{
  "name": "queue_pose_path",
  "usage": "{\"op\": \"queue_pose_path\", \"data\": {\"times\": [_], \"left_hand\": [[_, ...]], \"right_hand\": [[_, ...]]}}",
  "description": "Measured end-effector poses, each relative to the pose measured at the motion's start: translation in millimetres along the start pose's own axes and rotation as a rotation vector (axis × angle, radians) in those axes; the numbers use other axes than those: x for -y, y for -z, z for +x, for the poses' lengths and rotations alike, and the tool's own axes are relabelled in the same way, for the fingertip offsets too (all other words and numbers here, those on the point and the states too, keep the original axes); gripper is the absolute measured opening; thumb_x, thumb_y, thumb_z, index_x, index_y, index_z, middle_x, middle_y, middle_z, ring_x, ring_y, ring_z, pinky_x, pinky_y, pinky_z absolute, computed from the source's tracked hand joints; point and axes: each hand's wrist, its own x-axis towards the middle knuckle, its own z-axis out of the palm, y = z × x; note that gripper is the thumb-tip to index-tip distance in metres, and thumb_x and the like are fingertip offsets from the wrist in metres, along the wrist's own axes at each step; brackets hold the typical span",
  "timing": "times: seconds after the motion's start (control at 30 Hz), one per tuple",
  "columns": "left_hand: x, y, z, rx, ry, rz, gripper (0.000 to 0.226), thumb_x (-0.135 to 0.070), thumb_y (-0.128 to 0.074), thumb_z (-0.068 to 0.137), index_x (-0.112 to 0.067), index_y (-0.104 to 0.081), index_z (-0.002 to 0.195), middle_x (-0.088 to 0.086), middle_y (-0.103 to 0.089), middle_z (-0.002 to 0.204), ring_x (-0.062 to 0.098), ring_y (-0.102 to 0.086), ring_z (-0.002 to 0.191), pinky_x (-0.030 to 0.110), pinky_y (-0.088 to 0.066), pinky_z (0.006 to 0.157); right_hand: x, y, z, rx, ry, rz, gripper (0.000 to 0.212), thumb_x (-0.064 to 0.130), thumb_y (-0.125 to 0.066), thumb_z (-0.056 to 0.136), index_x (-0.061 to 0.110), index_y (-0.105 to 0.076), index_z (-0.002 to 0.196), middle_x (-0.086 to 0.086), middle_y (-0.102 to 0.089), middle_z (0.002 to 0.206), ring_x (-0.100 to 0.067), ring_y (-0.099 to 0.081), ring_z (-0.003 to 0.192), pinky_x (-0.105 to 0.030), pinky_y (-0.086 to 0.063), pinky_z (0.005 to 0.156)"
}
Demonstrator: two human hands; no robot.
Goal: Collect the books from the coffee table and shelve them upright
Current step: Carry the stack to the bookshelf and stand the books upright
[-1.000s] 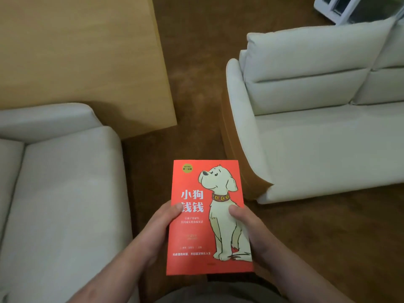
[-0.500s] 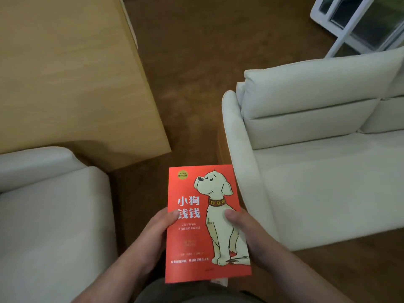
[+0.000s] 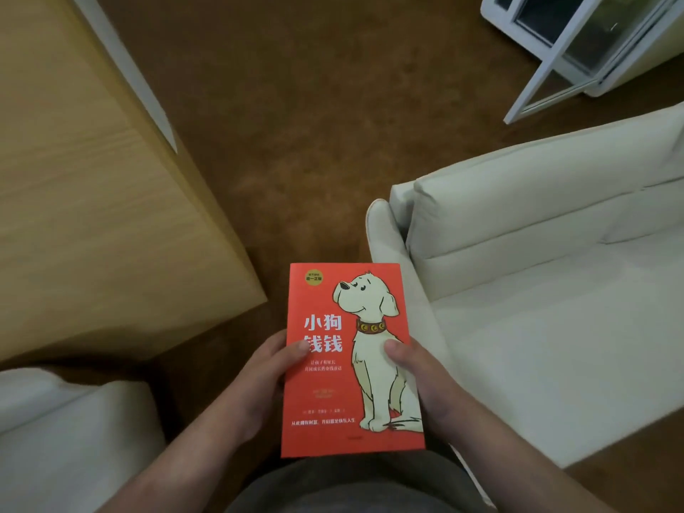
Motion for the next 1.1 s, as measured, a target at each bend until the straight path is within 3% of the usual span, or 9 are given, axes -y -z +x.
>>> {"op": "queue_pose_path", "data": {"times": [0.13, 0.27, 0.4, 0.47, 0.57, 0.7, 0.87, 1.0, 1.1], "left_hand": [[-52, -6, 52, 0.052, 0.015, 0.026, 0.1, -0.059, -0.092, 0.038, -0.018, -0.058, 0.123, 0.009, -0.077, 0.106, 0.03, -0.075, 0.097, 0.05, -0.056, 0.087], [-103, -17, 115, 0.054, 0.008, 0.085, 0.105, -0.066, -0.09, 0.034, -0.02, -0.058, 0.123, 0.008, -0.077, 0.106, 0.029, -0.075, 0.097, 0.05, -0.055, 0.089], [-155, -30, 178, 0.022, 0.022, 0.1, 0.085, -0.056, -0.086, 0.049, -0.019, -0.059, 0.121, 0.001, -0.079, 0.094, 0.02, -0.077, 0.085, 0.04, -0.055, 0.078], [-179, -34, 205, 0.034, 0.033, 0.115, 0.088, -0.056, -0.088, 0.047, -0.018, -0.06, 0.122, 0.005, -0.079, 0.099, 0.024, -0.076, 0.089, 0.042, -0.056, 0.079], [-209, -36, 244, 0.042, 0.062, 0.098, 0.072, -0.046, -0.079, 0.065, -0.015, -0.058, 0.127, 0.011, -0.077, 0.105, 0.03, -0.075, 0.095, 0.052, -0.056, 0.088], [-250, -46, 296, 0.068, 0.12, 0.129, 0.066, -0.049, -0.073, 0.07, -0.016, -0.058, 0.125, 0.013, -0.075, 0.109, 0.034, -0.073, 0.101, 0.058, -0.051, 0.099], [-299, -44, 369, 0.154, 0.163, 0.124, 0.056, -0.046, -0.067, 0.073, -0.015, -0.059, 0.119, 0.011, -0.077, 0.1, 0.029, -0.076, 0.09, 0.046, -0.059, 0.079], [-346, -28, 434, 0.205, 0.189, 0.141, 0.059, -0.043, -0.068, 0.072, -0.012, -0.06, 0.121, 0.012, -0.077, 0.098, 0.028, -0.076, 0.085, 0.044, -0.058, 0.075], [-390, -6, 480, 0.228, 0.184, 0.173, 0.075, -0.048, -0.077, 0.068, -0.01, -0.057, 0.129, 0.015, -0.075, 0.108, 0.033, -0.074, 0.095, 0.047, -0.058, 0.082]], "right_hand": [[43, 11, 44, -0.061, 0.041, 0.008, 0.062, 0.038, -0.064, 0.082, 0.012, -0.055, 0.138, -0.016, -0.071, 0.127, -0.038, -0.069, 0.114, -0.058, -0.052, 0.102], [88, 36, 99, -0.102, 0.077, 0.03, 0.07, 0.043, -0.072, 0.076, 0.015, -0.056, 0.138, -0.014, -0.072, 0.127, -0.037, -0.07, 0.114, -0.061, -0.049, 0.104], [141, 55, 150, -0.099, 0.077, 0.073, 0.063, 0.037, -0.068, 0.082, 0.012, -0.057, 0.138, -0.016, -0.071, 0.127, -0.037, -0.07, 0.114, -0.054, -0.056, 0.098], [167, 61, 169, -0.114, 0.085, 0.064, 0.06, 0.036, -0.065, 0.083, 0.012, -0.056, 0.138, -0.015, -0.072, 0.126, -0.037, -0.07, 0.113, -0.053, -0.056, 0.098], [203, 69, 195, -0.127, 0.104, 0.035, 0.057, 0.037, -0.066, 0.084, 0.016, -0.057, 0.136, -0.013, -0.073, 0.125, -0.036, -0.071, 0.112, -0.059, -0.052, 0.102], [240, 78, 225, -0.189, 0.121, 0.052, 0.055, 0.039, -0.067, 0.082, 0.022, -0.058, 0.134, -0.009, -0.075, 0.122, -0.034, -0.072, 0.11, -0.06, -0.052, 0.102], [290, 81, 274, -0.252, 0.101, 0.081, 0.052, 0.047, -0.072, 0.085, 0.028, -0.056, 0.131, -0.005, -0.076, 0.119, -0.032, -0.075, 0.105, -0.06, -0.054, 0.098], [335, 70, 329, -0.312, 0.116, 0.121, 0.054, 0.04, -0.076, 0.083, 0.025, -0.056, 0.132, -0.004, -0.077, 0.116, -0.03, -0.075, 0.104, -0.054, -0.057, 0.096], [370, 59, 375, -0.347, 0.091, 0.153, 0.055, 0.04, -0.07, 0.08, 0.026, -0.056, 0.131, -0.006, -0.076, 0.119, -0.032, -0.074, 0.106, -0.056, -0.055, 0.098]]}}
